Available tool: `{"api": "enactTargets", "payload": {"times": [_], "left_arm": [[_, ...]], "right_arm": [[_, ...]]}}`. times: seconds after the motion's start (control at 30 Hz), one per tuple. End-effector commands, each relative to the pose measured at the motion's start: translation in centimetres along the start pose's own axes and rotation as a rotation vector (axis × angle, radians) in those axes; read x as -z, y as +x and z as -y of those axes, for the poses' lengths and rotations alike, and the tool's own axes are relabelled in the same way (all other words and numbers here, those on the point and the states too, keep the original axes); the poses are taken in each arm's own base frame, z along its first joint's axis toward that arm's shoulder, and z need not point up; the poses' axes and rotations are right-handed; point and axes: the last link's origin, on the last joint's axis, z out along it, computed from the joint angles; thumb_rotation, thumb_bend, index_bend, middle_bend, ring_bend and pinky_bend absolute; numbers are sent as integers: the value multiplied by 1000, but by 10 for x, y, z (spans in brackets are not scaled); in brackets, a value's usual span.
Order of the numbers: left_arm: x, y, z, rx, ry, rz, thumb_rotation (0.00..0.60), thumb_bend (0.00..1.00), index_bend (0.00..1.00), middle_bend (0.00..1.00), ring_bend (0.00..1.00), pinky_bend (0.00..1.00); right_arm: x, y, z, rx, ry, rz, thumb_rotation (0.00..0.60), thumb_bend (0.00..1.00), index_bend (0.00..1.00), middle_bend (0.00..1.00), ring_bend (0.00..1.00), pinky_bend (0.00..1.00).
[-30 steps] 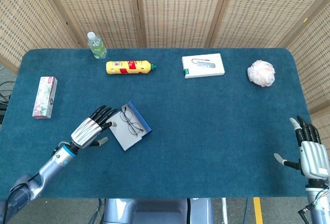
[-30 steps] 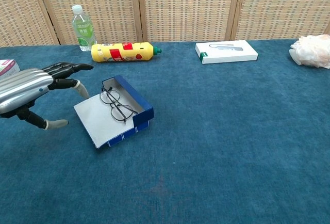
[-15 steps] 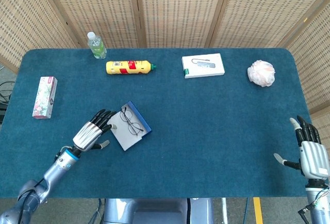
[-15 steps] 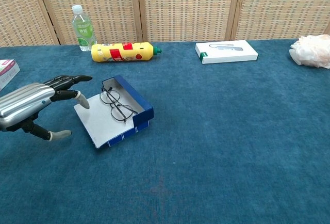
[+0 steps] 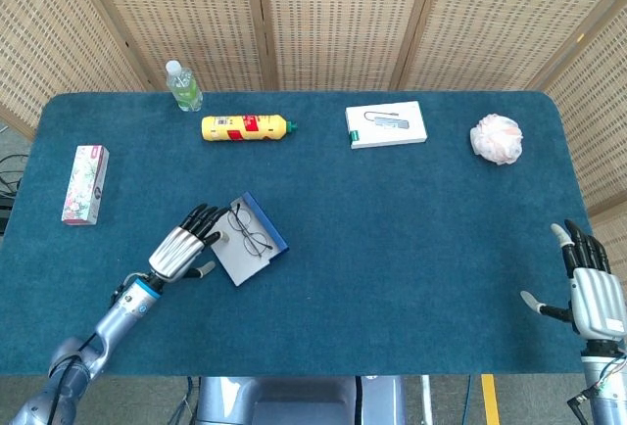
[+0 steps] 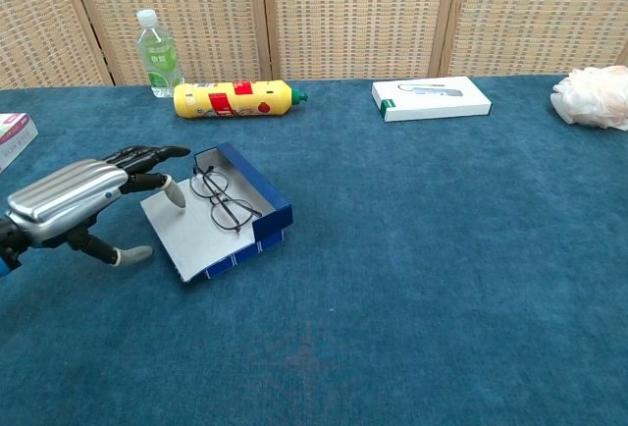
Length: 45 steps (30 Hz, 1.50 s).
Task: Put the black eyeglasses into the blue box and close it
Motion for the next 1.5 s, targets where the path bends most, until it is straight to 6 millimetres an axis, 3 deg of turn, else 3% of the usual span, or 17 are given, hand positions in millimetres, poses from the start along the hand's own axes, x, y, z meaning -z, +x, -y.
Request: {"api": "enactTargets", "payload": {"times": [0.03, 0.67, 1.13, 1.5], "left_arm": [[-3, 0, -1, -5, -1, -2, 600, 303, 325, 0, 0, 0], [-12, 2, -3, -14, -2, -15, 600, 463, 361, 0, 0, 0], [-25, 13, -3, -24, -16, -47, 600, 465, 381, 0, 0, 0], [-39, 14, -9, -28, -30, -48, 600, 468, 459, 0, 0, 0]], "right_arm": [[0, 0, 0, -1, -1, 0, 600, 28, 0, 0, 0, 0], [1, 0, -1, -5, -1, -2, 600, 28, 0, 0, 0, 0], [1, 0, -1, -4, -1, 1, 600, 28, 0, 0, 0, 0], [1, 0, -1, -6, -2, 2, 600, 26, 0, 0, 0, 0]]}}
